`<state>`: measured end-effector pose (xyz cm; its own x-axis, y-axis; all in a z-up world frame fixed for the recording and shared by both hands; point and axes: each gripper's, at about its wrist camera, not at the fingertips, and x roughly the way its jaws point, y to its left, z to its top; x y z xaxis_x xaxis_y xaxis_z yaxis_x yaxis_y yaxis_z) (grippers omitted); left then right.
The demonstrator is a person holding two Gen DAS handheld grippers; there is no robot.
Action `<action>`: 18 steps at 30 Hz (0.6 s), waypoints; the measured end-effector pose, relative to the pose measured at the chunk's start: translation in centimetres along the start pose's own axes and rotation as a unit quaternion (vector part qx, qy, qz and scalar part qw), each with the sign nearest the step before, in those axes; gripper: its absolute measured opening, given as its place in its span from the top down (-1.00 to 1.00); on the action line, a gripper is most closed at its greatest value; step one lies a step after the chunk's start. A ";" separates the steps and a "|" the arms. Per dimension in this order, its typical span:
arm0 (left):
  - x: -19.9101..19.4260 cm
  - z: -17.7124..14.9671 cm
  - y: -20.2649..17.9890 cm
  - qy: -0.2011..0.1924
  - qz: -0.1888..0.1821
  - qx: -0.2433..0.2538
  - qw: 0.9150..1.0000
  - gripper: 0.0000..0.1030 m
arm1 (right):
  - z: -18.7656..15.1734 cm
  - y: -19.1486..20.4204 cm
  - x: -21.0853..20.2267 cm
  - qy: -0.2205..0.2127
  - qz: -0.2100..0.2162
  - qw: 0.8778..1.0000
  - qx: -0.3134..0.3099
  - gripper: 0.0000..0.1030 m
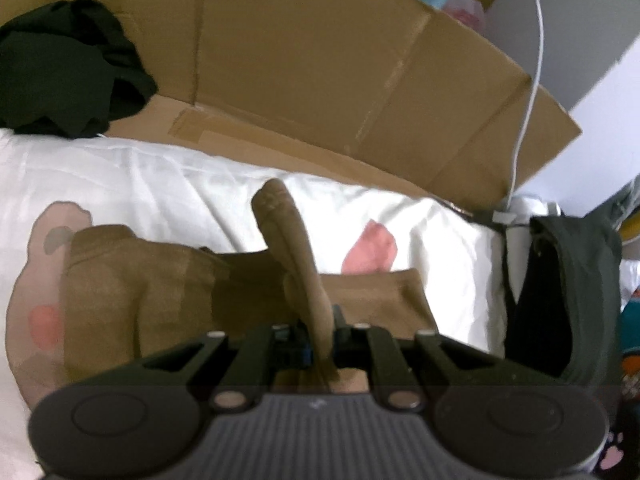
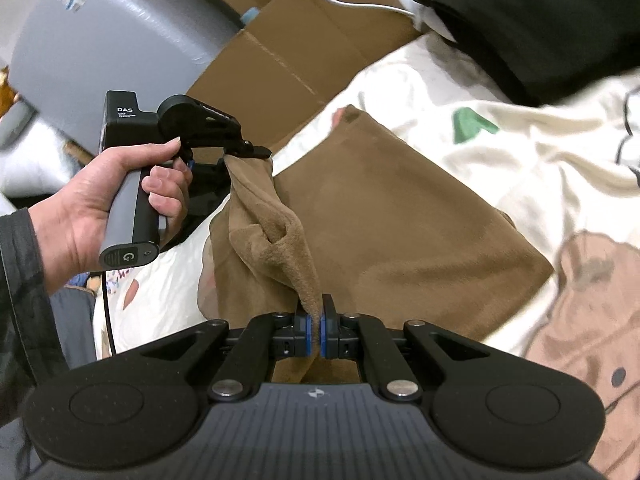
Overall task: Fold clothes
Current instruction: 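Lift the pinched shirt corner up with both grippers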
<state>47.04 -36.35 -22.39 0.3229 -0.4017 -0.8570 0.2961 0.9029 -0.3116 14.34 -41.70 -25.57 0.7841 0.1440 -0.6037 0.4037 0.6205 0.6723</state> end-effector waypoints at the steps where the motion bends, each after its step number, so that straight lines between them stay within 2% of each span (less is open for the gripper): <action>1: 0.1 -0.1 -0.2 0.001 0.001 0.000 1.000 0.82 | 0.0 -0.3 0.0 0.000 -0.001 1.000 0.003 0.93; 18: 3.6 -1.2 -4.8 0.025 0.045 0.033 0.998 0.79 | 0.2 -4.0 -0.9 0.006 -0.015 1.000 0.027 0.94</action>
<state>45.66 -41.94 -24.48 0.3059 -0.3089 -0.9006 0.3273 0.9224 -0.2052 12.11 -44.42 -27.65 0.7653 0.1355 -0.6293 0.4523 0.5823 0.6755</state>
